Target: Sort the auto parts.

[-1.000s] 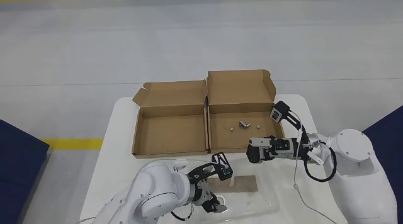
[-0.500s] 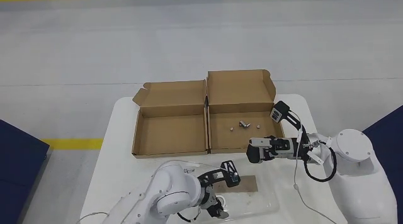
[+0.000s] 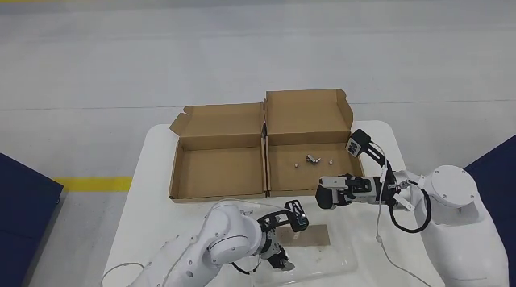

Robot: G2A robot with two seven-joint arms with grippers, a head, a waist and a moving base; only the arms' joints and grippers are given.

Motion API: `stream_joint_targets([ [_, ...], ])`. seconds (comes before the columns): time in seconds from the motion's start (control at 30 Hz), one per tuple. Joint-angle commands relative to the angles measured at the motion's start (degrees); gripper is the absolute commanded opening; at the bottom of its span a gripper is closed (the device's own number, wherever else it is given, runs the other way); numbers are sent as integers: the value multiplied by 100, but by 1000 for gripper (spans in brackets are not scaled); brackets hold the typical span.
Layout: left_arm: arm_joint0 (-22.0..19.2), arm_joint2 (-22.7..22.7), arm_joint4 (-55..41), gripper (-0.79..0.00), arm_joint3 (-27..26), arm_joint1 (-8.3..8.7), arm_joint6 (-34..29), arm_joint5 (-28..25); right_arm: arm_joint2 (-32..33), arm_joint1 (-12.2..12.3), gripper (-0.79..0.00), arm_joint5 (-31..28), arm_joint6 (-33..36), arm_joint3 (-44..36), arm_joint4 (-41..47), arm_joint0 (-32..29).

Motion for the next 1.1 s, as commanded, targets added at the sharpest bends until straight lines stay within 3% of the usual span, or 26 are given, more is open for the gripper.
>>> stream_joint_targets([
  [0.0, 0, 0, -1, 0, 0, 0, 0, -1, 0, 0, 0, 0, 0, 0, 0, 0],
  [0.13, -10, 141, 330, 0, -48, -3, -60, -15, 0, 0, 0, 0, 0, 0, 0, 0],
  [0.37, -418, 599, 884, 0, 53, -136, -730, 220, 0, 0, 0, 0, 0, 0, 0, 0],
  [0.7, -840, 1177, 909, 0, 692, -477, -728, 588, 0, 0, 0, 0, 0, 0, 0, 0],
  [1.07, -778, 1408, 1191, 0, 818, -530, -637, 497, 0, 0, 0, 0, 0, 0, 0, 0],
])
